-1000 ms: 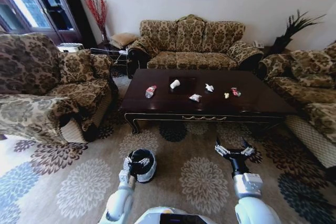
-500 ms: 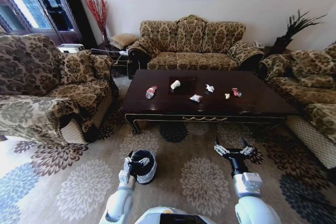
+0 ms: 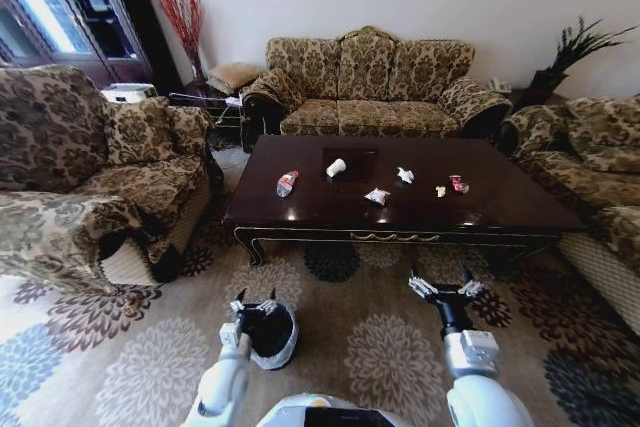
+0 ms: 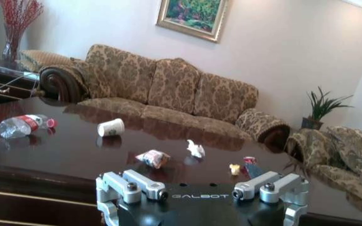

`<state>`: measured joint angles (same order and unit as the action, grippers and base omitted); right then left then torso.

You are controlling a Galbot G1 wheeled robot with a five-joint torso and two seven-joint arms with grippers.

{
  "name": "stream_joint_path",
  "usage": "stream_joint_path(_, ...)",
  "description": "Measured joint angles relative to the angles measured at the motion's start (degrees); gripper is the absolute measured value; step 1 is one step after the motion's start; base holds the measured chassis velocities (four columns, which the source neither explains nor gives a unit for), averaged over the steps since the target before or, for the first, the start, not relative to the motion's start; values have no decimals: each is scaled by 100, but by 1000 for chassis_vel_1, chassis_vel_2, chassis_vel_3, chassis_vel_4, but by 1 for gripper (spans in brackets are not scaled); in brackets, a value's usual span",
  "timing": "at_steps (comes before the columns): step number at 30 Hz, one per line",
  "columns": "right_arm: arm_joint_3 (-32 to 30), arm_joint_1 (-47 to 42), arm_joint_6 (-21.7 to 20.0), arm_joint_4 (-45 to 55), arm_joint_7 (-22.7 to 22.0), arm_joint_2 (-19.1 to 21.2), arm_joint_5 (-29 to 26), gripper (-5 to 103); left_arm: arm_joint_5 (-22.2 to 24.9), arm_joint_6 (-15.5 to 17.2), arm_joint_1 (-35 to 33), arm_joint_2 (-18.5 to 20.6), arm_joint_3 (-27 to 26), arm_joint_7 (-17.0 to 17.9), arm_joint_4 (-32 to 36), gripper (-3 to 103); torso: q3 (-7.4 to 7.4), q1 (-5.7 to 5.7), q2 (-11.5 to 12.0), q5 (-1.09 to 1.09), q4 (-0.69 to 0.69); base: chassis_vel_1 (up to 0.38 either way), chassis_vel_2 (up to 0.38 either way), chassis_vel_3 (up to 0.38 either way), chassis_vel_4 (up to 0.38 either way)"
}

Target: Move to the front of the table and place the trash on the table into the trash bin.

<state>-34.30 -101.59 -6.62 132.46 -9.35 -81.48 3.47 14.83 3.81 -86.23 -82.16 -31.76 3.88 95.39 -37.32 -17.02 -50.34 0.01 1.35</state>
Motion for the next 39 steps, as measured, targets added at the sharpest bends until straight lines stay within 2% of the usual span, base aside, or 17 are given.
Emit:
stream_joint_path(2,-12,-31,46,-46,-5,3,-1,100,102,60,195,54,-84,1,-582,100,-1,-1,0,-1,1,0,0,0,0)
stream_joint_path(3,-12,-31,46,-46,-5,3,-1,100,102,60,195,54,-84,1,-582,100,-1,-1,0,-1,1,0,0,0,0)
stream_joint_path(6,-11,-46,59,-88,-24,17,1,100,116,-74,588,76,-110,-69,-1741,100,-3,-5,1,-3,2,0,0,0,0)
stream_joint_path(7,-11,-46,59,-88,-24,17,1,100,116,-74,588,76,-110,-69,-1741,100,-3,-5,1,-3,2,0,0,0,0)
stream_joint_path(9,-4,-54,57,-94,-49,48,4,100,74,-235,843,36,-114,-115,-2401,100,-3,-6,1,-2,1,0,0,0,0)
stream_joint_path(10,-4,-54,57,-94,-49,48,4,100,74,-235,843,36,-114,-115,-2401,100,-3,-6,1,-2,1,0,0,0,0)
stream_joint_path(13,3,-53,-17,-93,-105,147,5,100,66,-259,1136,-9,-115,-169,-3073,100,-2,-4,1,-1,0,0,0,0,0)
stream_joint_path(24,12,-111,-69,-30,-182,193,2,100,52,-303,1450,-39,-90,-216,-3792,100,-2,-4,1,-1,1,0,0,0,0)
stream_joint_path(25,8,-120,-65,-25,-189,193,0,100,52,-320,1464,-33,-95,-220,-3834,102,-2,-4,1,-2,1,0,0,0,0)
stream_joint_path(29,-15,-128,-53,-18,-215,201,-12,100,54,-370,1477,-3,-101,-271,-3846,92,-2,-5,1,-1,2,0,0,0,0)
stream_joint_path(30,-15,-128,-53,-18,-215,201,-12,100,54,-370,1477,-3,-101,-271,-3846,92,-2,-5,1,-1,2,0,0,0,0)
stream_joint_path(32,-8,-118,-53,-15,-218,184,-13,100,58,-370,1476,0,-96,-284,-3786,84,-2,-5,1,0,1,0,0,0,0)
stream_joint_path(33,-8,-118,-53,-15,-218,184,-13,100,58,-370,1476,0,-96,-284,-3786,84,-2,-5,1,0,1,0,0,0,0)
stream_joint_path(36,7,-110,-53,-13,-218,132,-5,100,49,-358,1500,-2,-75,-286,-3811,72,-2,-4,1,-1,1,0,0,0,0)
stream_joint_path(38,7,-111,-53,-13,-218,123,-3,100,40,-357,1517,-5,-70,-286,-3840,72,-2,-5,1,-1,1,0,0,0,0)
stream_joint_path(39,6,-114,-53,-12,-218,120,-3,100,26,-354,1531,-10,-65,-286,-3865,68,-2,-5,1,-1,1,0,0,0,0)
